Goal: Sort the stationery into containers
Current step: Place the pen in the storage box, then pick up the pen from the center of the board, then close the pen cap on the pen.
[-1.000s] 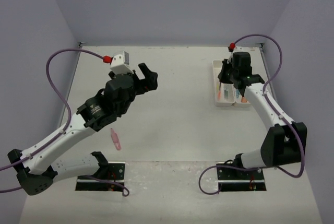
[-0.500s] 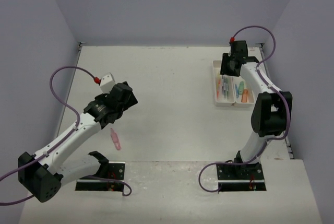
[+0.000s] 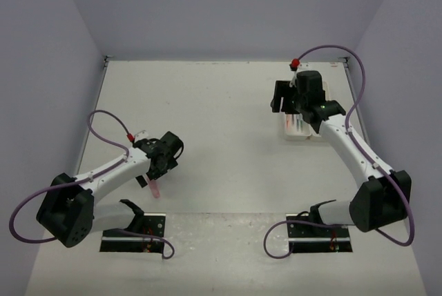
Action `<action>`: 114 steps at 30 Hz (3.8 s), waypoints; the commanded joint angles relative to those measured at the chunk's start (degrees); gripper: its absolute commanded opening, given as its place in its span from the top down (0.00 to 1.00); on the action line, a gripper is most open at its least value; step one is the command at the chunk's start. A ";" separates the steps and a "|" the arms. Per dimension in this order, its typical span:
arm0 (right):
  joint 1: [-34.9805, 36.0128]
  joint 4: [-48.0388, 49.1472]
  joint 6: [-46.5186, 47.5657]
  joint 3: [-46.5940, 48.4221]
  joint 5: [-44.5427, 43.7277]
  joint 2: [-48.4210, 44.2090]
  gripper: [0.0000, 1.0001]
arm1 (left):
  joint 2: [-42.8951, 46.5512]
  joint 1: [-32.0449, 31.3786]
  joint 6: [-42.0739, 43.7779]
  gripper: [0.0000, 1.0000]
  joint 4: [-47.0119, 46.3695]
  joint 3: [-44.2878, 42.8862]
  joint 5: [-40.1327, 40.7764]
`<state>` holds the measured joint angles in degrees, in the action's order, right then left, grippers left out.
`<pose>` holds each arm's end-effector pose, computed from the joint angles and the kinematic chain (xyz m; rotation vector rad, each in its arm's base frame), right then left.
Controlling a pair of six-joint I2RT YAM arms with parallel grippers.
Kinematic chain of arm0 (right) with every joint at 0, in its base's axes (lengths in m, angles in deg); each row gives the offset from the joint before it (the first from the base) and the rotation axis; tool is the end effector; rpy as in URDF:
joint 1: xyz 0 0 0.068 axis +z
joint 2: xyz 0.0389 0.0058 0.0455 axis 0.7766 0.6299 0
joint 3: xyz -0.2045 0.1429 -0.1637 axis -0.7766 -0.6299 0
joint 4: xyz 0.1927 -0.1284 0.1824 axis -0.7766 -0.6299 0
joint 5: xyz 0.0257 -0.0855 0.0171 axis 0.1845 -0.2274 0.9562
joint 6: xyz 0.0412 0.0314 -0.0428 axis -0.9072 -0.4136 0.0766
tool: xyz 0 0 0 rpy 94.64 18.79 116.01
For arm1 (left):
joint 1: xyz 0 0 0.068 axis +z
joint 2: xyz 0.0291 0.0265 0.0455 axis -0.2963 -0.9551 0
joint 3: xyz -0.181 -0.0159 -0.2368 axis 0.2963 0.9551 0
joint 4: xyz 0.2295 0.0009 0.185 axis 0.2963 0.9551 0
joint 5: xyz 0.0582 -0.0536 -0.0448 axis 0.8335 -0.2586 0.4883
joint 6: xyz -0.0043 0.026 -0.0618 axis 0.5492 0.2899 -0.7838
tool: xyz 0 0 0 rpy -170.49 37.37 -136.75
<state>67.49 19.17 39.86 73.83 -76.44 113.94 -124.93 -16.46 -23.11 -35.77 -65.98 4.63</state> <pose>0.3407 0.0995 0.3177 -0.0181 2.2464 0.2660 0.1867 -0.0916 0.1754 -0.9308 2.4615 0.3169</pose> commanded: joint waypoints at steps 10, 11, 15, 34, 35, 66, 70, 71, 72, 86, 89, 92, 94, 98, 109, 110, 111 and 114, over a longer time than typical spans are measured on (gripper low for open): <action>-0.98 5.82 0.38 -5.43 4.81 -12.66 0.23 | 0.44 2.46 -1.13 0.20 -16.56 11.96 -1.55; -0.98 5.87 0.48 -5.57 4.43 -13.87 0.22 | 0.44 2.56 -1.37 0.25 -17.34 12.83 -0.74; -1.07 5.98 0.57 -5.98 4.74 -16.34 0.21 | 0.13 3.21 -1.25 0.37 -18.57 13.09 -0.12; 1.04 16.15 -7.67 -16.53 29.70 -19.37 0.21 | -1.42 2.98 10.85 1.00 -28.85 9.19 -7.12; 2.26 17.32 -8.48 -17.30 30.08 -18.28 0.22 | -0.14 2.89 12.35 1.00 -29.57 8.91 -7.41; 25.78 43.24 -16.18 -23.03 33.39 -7.98 0.26 | 11.81 -9.06 31.37 1.00 -38.70 -9.18 -18.81; 25.91 40.49 -9.88 -21.99 31.73 -7.05 0.28 | 12.14 -9.47 31.78 1.00 -39.06 -10.05 -23.79; 25.91 38.86 -7.61 -21.56 30.66 -7.32 0.28 | 12.24 -9.56 32.33 1.00 -39.13 -10.52 -24.87; 25.91 38.15 -6.05 -21.13 29.39 -7.60 0.28 | 12.38 -9.71 32.33 1.00 -38.99 -10.60 -25.44; 30.00 36.21 -11.52 -23.27 23.08 -10.88 0.47 | 12.55 -10.08 28.70 1.00 -35.72 -12.17 -17.28; 30.74 41.49 -17.83 -25.26 23.84 -11.26 0.43 | 11.97 -10.08 26.70 1.00 -35.72 -12.10 -15.42; 31.67 41.77 -20.30 -23.16 22.68 -9.29 0.43 | 11.38 -10.08 24.23 1.00 -36.11 -12.19 -15.01; 31.89 41.10 -21.06 -21.70 21.20 -7.74 0.43 | 11.24 -10.09 23.37 1.00 -36.27 -12.36 -15.06; 31.80 40.51 -22.00 -19.32 19.19 -5.52 0.43 | 11.17 -10.34 22.40 1.00 -36.68 -12.54 -15.23; 31.89 39.42 -22.58 -13.05 15.71 -0.47 0.57 | 11.13 -11.32 18.87 1.00 -38.84 -10.85 -17.31; 31.91 39.40 -22.81 -12.70 16.10 0.06 0.60 | 11.05 -11.49 18.67 1.00 -39.09 -10.67 -17.23; 32.04 39.60 -22.95 -12.57 16.49 0.39 0.62 | 10.92 -11.56 18.48 1.00 -39.29 -10.54 -17.10; 32.15 40.07 -23.14 -12.82 16.58 0.71 0.64 | 10.90 -11.75 17.85 1.00 -39.23 -10.37 -16.22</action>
<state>99.06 56.93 17.64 58.38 -58.90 113.92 -113.81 -27.38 -3.02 -72.07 -75.89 -11.85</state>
